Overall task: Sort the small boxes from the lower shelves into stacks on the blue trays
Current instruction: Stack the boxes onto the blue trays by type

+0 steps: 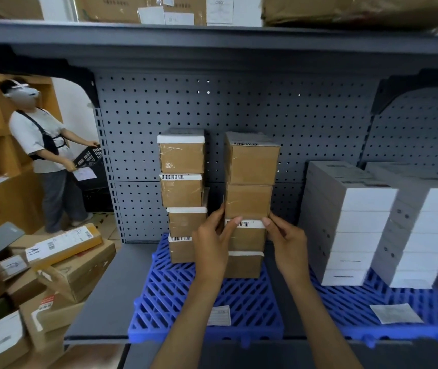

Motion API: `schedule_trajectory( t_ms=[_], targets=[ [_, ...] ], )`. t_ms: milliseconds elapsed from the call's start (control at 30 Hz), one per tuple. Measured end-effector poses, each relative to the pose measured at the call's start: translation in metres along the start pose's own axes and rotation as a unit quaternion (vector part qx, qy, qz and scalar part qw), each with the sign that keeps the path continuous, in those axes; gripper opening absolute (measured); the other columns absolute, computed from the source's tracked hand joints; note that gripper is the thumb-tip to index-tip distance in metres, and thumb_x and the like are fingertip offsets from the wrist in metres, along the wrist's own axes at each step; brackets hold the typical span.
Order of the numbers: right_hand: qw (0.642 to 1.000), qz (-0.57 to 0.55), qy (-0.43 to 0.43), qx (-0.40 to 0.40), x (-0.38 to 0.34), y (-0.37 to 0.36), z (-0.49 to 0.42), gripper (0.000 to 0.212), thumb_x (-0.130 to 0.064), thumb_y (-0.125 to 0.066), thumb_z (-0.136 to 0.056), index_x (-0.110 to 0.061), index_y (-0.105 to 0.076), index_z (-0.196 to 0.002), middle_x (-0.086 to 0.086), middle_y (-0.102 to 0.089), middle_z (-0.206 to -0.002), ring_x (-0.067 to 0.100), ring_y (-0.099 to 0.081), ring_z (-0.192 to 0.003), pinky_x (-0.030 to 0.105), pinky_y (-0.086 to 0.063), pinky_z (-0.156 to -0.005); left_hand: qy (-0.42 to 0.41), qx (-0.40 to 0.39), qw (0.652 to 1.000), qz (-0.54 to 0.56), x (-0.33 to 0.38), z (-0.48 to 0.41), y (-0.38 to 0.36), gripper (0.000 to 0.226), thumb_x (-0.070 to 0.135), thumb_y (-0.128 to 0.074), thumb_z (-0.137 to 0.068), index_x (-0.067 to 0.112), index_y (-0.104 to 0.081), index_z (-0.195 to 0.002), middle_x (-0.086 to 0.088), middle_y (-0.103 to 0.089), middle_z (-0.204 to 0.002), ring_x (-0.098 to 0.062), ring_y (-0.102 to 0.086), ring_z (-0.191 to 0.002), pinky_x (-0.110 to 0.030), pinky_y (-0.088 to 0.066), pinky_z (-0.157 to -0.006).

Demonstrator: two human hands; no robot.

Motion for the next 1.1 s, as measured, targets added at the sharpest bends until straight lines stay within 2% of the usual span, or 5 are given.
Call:
schedule_trajectory(
  t_ms=[200,433,633,833,1100],
  targets=[
    [1.000,0.004,-0.001,-0.005,-0.003,0.000,-0.001,0.032,-0.025,-0.063,-0.100,-0.019,-0.069,-0.131,-0.012,-0.074,-0.118,0.007,-0.070,-0.110,0.039,-0.057,-0.098,-0.003,0.004,1.000,-0.003,0.003,0.000,0.001,0.052,0.040,-0.073,-0.092,0.023,-0.062,-0.139,0.015,-0.071,-0.122,0.005,-0.064,-0.113,-0.030,-0.056,-0.099],
    [0.999,-0.025,0.020,-0.020,-0.023,0.004,-0.007,0.042,-0.022,-0.068,-0.097,-0.021,-0.061,-0.138,-0.017,-0.068,-0.128,-0.004,-0.063,-0.118,0.013,-0.050,-0.095,-0.008,0.001,1.000,-0.006,0.011,-0.009,0.006,0.083,0.066,-0.071,-0.084,0.024,-0.047,-0.151,0.008,-0.062,-0.141,-0.002,-0.055,-0.130,-0.034,-0.051,-0.107],
    [0.997,-0.030,0.074,0.008,-0.056,0.009,-0.032,0.046,-0.019,-0.066,-0.098,-0.014,-0.057,-0.142,-0.009,-0.065,-0.135,0.000,-0.060,-0.123,0.019,-0.050,-0.101,-0.041,0.037,0.998,0.016,0.052,-0.030,0.013,0.068,0.053,-0.069,-0.091,0.018,-0.053,-0.148,0.009,-0.062,-0.140,0.003,-0.055,-0.128,-0.028,-0.049,-0.108],
    [0.996,-0.032,0.083,0.017,-0.063,0.006,-0.045,0.036,-0.020,-0.065,-0.100,-0.013,-0.064,-0.135,-0.006,-0.071,-0.124,0.004,-0.067,-0.115,0.028,-0.056,-0.097,-0.067,0.058,0.996,0.027,0.069,-0.037,0.011,0.043,0.033,-0.071,-0.095,0.015,-0.065,-0.134,0.025,-0.067,-0.113,0.011,-0.063,-0.110,-0.022,-0.054,-0.097],
    [0.996,-0.036,0.070,0.045,-0.055,0.008,-0.047,0.031,-0.024,-0.070,-0.096,-0.016,-0.069,-0.126,-0.003,-0.074,-0.120,0.010,-0.069,-0.113,0.043,-0.056,-0.100,-0.057,0.082,0.993,0.058,0.065,-0.035,0.014,0.040,0.032,-0.075,-0.092,0.013,-0.071,-0.126,0.009,-0.075,-0.115,0.000,-0.069,-0.108,-0.035,-0.058,-0.096]
  ],
)
Point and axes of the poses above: each hand's wrist, its own z-axis away from the middle knuckle, its own y-axis out of the back of the hand, x = y × z, the point moved 8 cm from there along -z, towards the middle knuckle
